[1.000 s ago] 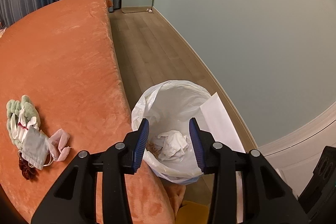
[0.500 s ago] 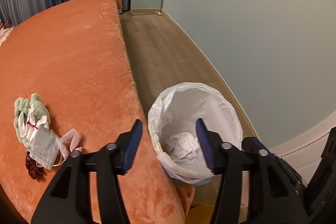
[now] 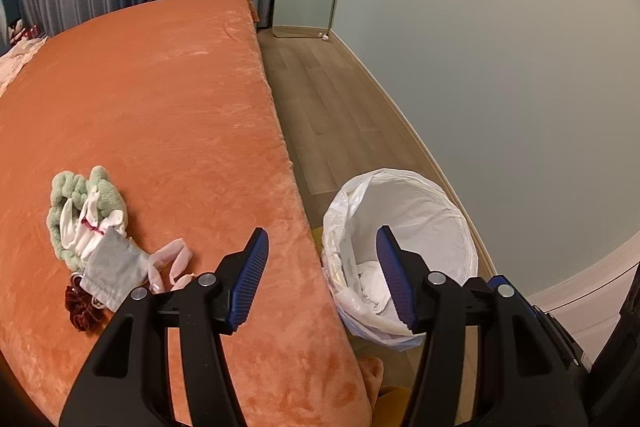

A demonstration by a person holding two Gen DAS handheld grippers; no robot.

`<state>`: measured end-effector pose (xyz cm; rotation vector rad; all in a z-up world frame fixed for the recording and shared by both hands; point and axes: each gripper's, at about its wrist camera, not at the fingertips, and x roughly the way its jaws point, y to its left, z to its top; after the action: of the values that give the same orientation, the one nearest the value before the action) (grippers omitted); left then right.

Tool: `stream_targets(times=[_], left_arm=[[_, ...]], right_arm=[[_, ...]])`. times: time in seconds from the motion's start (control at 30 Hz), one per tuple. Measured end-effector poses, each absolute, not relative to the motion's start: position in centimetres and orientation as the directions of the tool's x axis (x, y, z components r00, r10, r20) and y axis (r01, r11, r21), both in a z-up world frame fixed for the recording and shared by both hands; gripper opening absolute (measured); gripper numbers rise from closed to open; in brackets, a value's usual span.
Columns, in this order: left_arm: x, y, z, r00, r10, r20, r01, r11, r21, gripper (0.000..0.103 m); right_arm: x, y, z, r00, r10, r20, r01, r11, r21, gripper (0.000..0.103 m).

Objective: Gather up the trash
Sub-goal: 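Move both open grippers back over the pile on the bed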

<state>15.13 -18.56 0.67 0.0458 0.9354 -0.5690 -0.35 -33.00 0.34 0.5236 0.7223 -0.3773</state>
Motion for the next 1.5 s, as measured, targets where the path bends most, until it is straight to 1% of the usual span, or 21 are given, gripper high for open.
stream_targets(times=[0.17,0.3,0.43,0.6,0.67,0.7,0.9,1.03,1.5], left_arm=[[15.4,-15.9,0.9,0.48,-0.429,-0.765,0.445,0.871,-0.209,0.053],[15.7,-13.4,0.9,0.496,-0.414,-0.763,0.407,0.887,-0.216,0.058],[16.0,-11.0,0.8,0.516,-0.392,-0.762,0.375,0.903,-0.211,0.058],[16.5,-7.8,0.8,0.531,-0.377,-0.759,0.327,0.918,-0.227,0.058],[16.6,-6.6,0.6,0.537,-0.37,-0.758,0.31,0.922,-0.231,0.058],[16.6,-6.0,0.5,0.538,-0.368,-0.759,0.302,0.924,-0.234,0.058],[16.9,-2.4,-0.4,0.54,-0.343,-0.768,0.25,0.937,-0.243,0.059],[17.2,0.1,-1.4,0.537,-0.317,-0.781,0.2,0.948,-0.247,0.065],[18.8,9.9,-8.0,0.466,-0.206,-0.86,-0.005,0.972,-0.236,0.065]], right_arm=[[0.2,-31.0,0.9,0.697,-0.135,-0.705,0.469,0.829,0.305,0.043],[0.8,-29.1,1.0,0.696,-0.117,-0.708,0.443,0.846,0.296,0.044],[1.3,-27.3,1.0,0.697,-0.1,-0.71,0.419,0.861,0.29,0.047],[2.4,-25.0,1.3,0.694,-0.079,-0.715,0.38,0.884,0.272,0.049],[2.8,-23.9,1.5,0.694,-0.076,-0.716,0.366,0.894,0.259,0.054],[3.0,-23.5,1.5,0.694,-0.076,-0.716,0.361,0.897,0.255,0.054],[4.1,-21.1,1.2,0.687,-0.055,-0.725,0.327,0.914,0.24,0.055],[4.9,-19.0,0.9,0.679,-0.042,-0.733,0.302,0.926,0.226,0.055],[7.9,-13.9,-1.8,0.638,0.013,-0.77,0.233,0.95,0.21,0.056]])
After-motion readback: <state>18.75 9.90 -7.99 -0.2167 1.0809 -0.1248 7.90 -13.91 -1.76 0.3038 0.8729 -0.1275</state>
